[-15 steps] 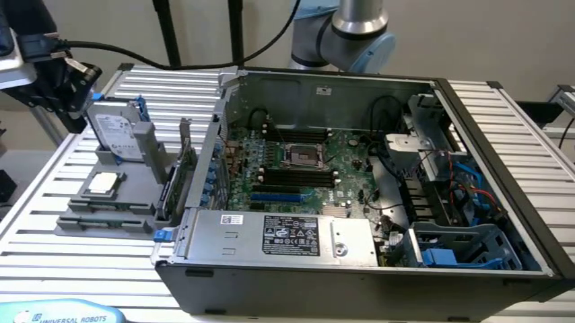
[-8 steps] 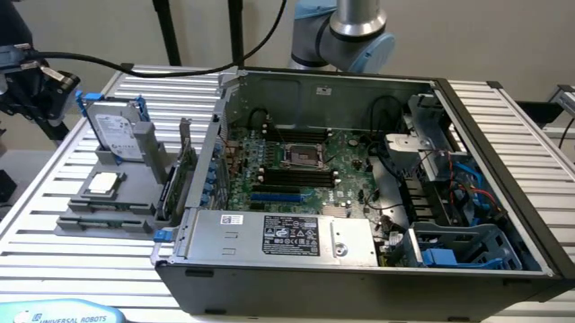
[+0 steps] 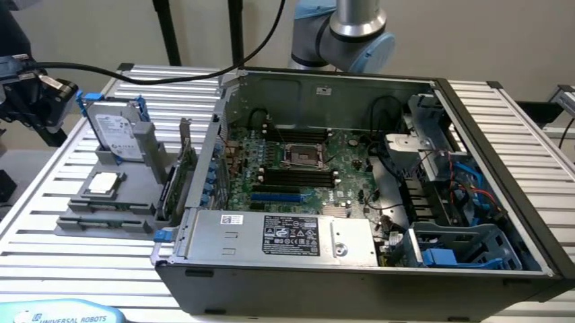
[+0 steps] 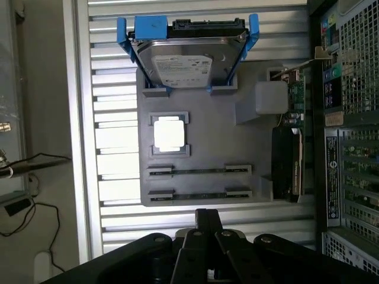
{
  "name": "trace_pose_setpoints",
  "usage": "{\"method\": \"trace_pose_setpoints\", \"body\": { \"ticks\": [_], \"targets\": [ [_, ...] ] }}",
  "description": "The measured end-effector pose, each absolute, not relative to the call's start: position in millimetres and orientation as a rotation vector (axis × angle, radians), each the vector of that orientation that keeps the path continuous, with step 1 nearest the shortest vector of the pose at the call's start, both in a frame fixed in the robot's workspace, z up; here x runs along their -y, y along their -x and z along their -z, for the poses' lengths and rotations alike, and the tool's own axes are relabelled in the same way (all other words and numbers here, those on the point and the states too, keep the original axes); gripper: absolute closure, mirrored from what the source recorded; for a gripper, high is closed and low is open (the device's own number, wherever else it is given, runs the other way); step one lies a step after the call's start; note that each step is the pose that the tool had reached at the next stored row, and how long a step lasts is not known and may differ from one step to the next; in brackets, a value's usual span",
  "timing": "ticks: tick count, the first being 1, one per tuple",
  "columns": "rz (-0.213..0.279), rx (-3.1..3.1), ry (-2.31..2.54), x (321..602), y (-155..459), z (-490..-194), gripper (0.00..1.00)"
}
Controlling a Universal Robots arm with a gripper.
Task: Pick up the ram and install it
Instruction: 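Reach for the ram, then pick up the ram and move it above insertion slot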
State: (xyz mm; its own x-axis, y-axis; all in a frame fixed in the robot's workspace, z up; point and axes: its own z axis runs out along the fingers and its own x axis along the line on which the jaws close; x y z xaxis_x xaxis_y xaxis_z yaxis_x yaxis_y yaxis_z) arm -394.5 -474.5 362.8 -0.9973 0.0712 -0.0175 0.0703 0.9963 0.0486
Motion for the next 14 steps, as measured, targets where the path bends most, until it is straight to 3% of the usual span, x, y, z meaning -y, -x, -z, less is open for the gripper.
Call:
{"method": "trace_pose_setpoints", "body": {
  "ticks": [14],
  "targets": [
    [-0.075,-3.119,-0.110,474.5,394.5,-362.7,0.89]
  ]
}}
